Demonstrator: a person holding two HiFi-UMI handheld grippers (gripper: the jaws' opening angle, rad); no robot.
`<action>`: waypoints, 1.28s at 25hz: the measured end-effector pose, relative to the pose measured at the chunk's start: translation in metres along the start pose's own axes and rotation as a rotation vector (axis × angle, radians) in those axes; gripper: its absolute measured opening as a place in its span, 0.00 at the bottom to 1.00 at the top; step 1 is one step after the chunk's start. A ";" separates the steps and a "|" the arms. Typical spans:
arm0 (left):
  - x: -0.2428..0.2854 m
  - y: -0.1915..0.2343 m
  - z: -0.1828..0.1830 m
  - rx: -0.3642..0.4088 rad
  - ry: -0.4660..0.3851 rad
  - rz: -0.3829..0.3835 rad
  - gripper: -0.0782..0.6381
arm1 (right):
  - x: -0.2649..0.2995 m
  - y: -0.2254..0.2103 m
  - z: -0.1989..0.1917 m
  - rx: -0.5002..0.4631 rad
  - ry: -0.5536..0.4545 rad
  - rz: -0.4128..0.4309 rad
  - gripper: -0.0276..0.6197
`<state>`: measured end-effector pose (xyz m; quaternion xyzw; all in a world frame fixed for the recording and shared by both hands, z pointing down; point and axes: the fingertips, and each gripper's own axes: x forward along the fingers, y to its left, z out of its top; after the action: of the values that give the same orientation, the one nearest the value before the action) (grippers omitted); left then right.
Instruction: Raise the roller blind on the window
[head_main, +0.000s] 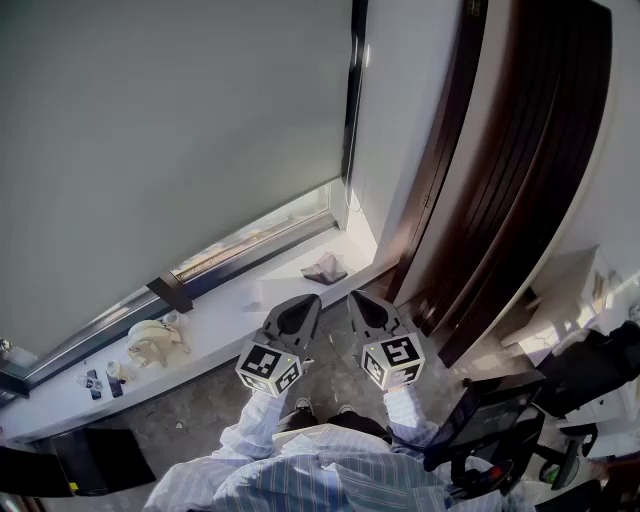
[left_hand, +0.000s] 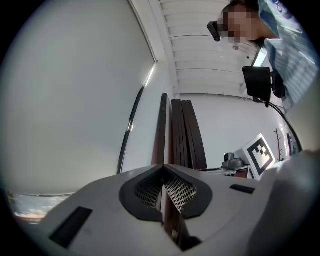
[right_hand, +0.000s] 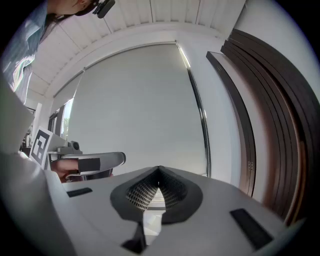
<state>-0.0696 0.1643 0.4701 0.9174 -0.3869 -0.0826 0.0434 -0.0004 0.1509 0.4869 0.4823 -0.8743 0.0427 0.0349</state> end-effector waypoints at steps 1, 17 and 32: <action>0.000 0.001 0.000 0.000 0.000 0.002 0.12 | 0.000 0.000 0.000 0.000 0.001 -0.001 0.05; -0.012 0.038 -0.001 -0.028 -0.002 0.007 0.12 | 0.024 0.009 -0.003 0.046 -0.019 -0.007 0.05; 0.006 0.089 -0.022 -0.089 0.032 -0.022 0.12 | 0.060 -0.043 0.005 0.049 -0.034 -0.080 0.05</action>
<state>-0.1240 0.0978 0.5034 0.9199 -0.3721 -0.0857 0.0895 0.0039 0.0775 0.4901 0.5184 -0.8533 0.0545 0.0100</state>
